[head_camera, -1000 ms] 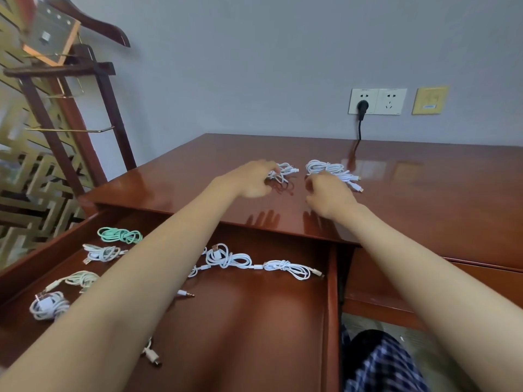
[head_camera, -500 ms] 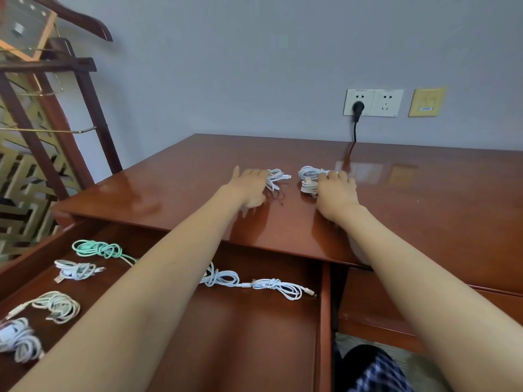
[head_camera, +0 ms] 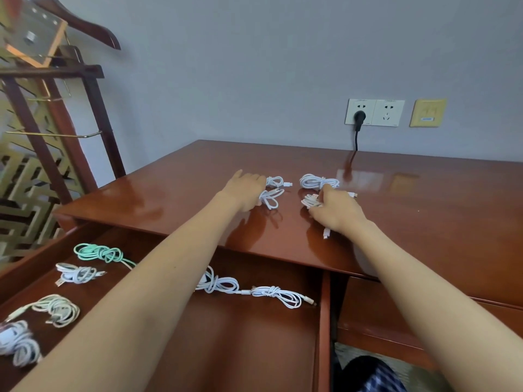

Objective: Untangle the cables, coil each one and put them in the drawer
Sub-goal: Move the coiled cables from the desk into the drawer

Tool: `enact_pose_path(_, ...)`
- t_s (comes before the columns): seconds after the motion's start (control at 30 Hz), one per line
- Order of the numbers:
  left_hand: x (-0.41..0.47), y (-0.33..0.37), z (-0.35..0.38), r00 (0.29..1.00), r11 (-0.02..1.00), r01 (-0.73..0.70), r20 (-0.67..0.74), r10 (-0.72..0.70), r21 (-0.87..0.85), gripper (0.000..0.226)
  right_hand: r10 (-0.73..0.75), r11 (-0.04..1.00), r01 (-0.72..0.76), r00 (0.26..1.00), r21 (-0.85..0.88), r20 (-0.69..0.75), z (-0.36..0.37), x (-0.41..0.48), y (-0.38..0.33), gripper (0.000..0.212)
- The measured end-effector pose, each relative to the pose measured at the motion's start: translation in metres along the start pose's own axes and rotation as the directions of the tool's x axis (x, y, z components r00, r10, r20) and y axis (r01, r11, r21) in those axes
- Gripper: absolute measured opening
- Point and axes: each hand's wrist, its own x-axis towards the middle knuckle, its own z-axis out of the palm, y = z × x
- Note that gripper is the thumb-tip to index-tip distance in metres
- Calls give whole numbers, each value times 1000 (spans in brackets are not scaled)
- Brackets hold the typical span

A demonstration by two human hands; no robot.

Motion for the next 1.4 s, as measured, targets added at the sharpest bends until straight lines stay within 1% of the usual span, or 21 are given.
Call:
enact_pose_path(0.07,-5,0,-1,1000,997,-23,12,24,-75,33,-4,999,1,999,54,50,-1,-4,-4,22)
enact_pose_path(0.13,-14,-2,-2,997,964,-17,69,36,-264,33,-10,996,1,995,94,95,-3,-7,-7,24)
enact_pose_path(0.17,-20,-5,-3,994,935,-7,101,46,-353,37,-10,994,-4,992,111,123,-4,-9,-8,26)
enact_pose_path(0.2,-28,-8,-5,990,913,5,129,52,-408,44,-15,991,-6,988,134,153,-5,-12,-9,29)
enact_pose_path(0.23,-35,-12,-7,987,904,21,154,51,-428,50,-27,986,-4,982,166,185,-7,-16,-11,31)
enact_pose_path(0.27,-43,-16,-10,984,905,28,172,50,-424,51,-53,979,9,976,203,211,-9,-20,-14,31)
enact_pose_path(0.4,-78,-34,-25,970,902,72,239,35,-425,34,-212,938,107,930,328,302,-15,-47,-31,22)
enact_pose_path(0.47,-97,-41,-32,957,886,102,287,36,-452,30,-258,929,150,918,337,303,-15,-61,-41,18)
enact_pose_path(0.57,-124,-43,-41,922,837,125,375,101,-533,22,-302,923,205,911,325,283,-11,-79,-56,15)
enact_pose_path(0.63,-136,-40,-45,862,845,136,482,156,-517,18,-336,917,234,890,322,308,-7,-92,-63,14)
enact_pose_path(0.7,-144,-35,-43,812,881,142,561,158,-452,23,-357,918,256,864,301,354,4,-104,-66,13)
enact_pose_path(0.77,-148,-32,-35,804,916,134,582,122,-377,30,-347,926,248,853,284,389,20,-114,-67,14)
enact_pose_path(0.83,-152,-28,-22,794,939,111,597,113,-326,32,-318,939,221,849,263,421,36,-123,-67,17)
enact_pose_path(0.93,-154,-21,-3,750,954,87,649,127,-287,31,-307,950,245,837,193,453,52,-131,-63,20)
enact_pose_path(1.07,-153,-15,8,701,984,37,706,97,-172,42,-292,956,252,833,148,471,55,-135,-56,22)
enact_pose_path(1.17,-150,-14,5,664,993,22,744,72,-117,50,-308,951,277,809,138,500,53,-134,-54,25)
enact_pose_path(1.2,-149,-14,2,660,994,15,748,69,-104,52,-318,948,288,808,138,497,50,-133,-53,25)
enact_pose_path(1.27,-146,-14,-9,683,994,11,727,71,-108,54,-339,941,303,820,154,461,43,-128,-55,22)
enact_pose_path(1.4,-132,-14,-36,731,974,25,668,135,-223,48,-366,927,298,858,229,361,15,-110,-60,14)
